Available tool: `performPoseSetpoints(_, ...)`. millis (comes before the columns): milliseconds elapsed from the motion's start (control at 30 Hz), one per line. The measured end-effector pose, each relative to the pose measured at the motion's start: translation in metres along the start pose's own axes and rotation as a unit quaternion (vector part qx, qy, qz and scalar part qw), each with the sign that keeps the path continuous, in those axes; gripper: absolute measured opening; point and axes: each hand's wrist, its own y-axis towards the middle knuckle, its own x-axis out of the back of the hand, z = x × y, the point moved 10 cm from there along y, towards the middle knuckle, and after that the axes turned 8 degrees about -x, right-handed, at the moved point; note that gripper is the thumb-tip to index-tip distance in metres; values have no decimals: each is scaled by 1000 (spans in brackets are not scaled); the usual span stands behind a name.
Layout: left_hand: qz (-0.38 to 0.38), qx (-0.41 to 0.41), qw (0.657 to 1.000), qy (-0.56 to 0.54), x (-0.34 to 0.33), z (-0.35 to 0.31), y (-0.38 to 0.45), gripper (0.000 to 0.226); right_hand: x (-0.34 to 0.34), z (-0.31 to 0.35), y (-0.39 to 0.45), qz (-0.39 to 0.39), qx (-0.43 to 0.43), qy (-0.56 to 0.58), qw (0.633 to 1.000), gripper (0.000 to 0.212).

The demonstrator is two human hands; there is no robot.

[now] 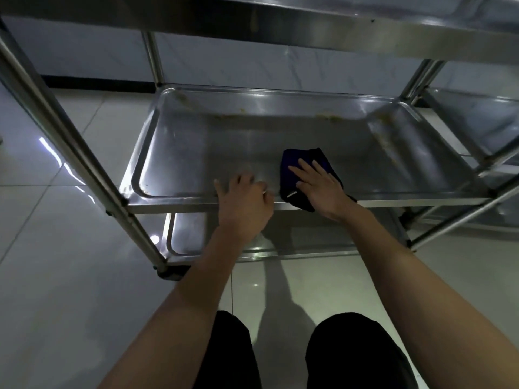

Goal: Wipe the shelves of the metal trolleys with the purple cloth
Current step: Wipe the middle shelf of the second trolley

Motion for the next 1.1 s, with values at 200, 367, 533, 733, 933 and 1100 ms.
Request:
performPoseSetpoints(200,-31,-3,999,16,4,3,0,37,9,-2,-3,-39,-31,137,989,49)
performPoseSetpoints(367,-47,0,999,28,6,3,0,32,23,8,1,-90,-73,158,981,40)
performPoseSetpoints(533,-64,-9,998,19,3,5,0,31,0,-1,9,-24,-80,93,992,65)
performPoseSetpoints(733,-141,30,989,26,15,3,-3,27,1,-25,7,2,-20,72,997,63)
performPoseSetpoints(933,-102,105,989,36,8,-9,6,26,11,-88,3,-12,-2,84,996,62)
performPoseSetpoints(1100,-9,13,1000,10,-15,-123,46,28,13,-124,3,-13,14,99,995,63)
